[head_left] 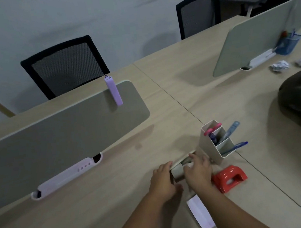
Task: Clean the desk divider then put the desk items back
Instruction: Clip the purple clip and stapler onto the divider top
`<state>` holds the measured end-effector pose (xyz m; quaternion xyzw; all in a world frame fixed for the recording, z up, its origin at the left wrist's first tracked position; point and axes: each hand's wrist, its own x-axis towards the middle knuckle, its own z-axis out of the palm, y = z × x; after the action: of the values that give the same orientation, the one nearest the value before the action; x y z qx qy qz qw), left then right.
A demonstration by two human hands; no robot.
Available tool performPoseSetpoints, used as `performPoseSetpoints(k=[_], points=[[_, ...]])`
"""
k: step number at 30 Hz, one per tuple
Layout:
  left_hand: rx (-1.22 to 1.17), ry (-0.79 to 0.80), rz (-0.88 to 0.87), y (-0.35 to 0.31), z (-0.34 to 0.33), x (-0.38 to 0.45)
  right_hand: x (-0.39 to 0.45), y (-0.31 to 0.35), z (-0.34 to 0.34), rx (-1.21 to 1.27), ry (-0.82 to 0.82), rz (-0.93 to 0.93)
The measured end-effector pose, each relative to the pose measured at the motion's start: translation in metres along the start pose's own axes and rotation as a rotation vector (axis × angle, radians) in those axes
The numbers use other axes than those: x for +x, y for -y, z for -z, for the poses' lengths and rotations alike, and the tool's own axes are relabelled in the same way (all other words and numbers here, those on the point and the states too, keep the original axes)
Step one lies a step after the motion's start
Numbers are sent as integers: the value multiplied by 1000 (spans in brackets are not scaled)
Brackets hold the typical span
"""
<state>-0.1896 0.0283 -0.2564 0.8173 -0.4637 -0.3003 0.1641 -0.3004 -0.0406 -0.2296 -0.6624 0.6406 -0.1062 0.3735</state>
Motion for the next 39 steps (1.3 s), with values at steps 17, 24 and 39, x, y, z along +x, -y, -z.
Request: performPoseSetpoints(k=[17,24,39], points=[[-506,-678,-318,-42,214,-44,-31,141,8,1009,415,18],[-324,-846,-500,-56,318,-68,-48,258,21,1278,625,178],[-176,-714,-269,-20,337,25,0,270,-14,1372,590,-36]])
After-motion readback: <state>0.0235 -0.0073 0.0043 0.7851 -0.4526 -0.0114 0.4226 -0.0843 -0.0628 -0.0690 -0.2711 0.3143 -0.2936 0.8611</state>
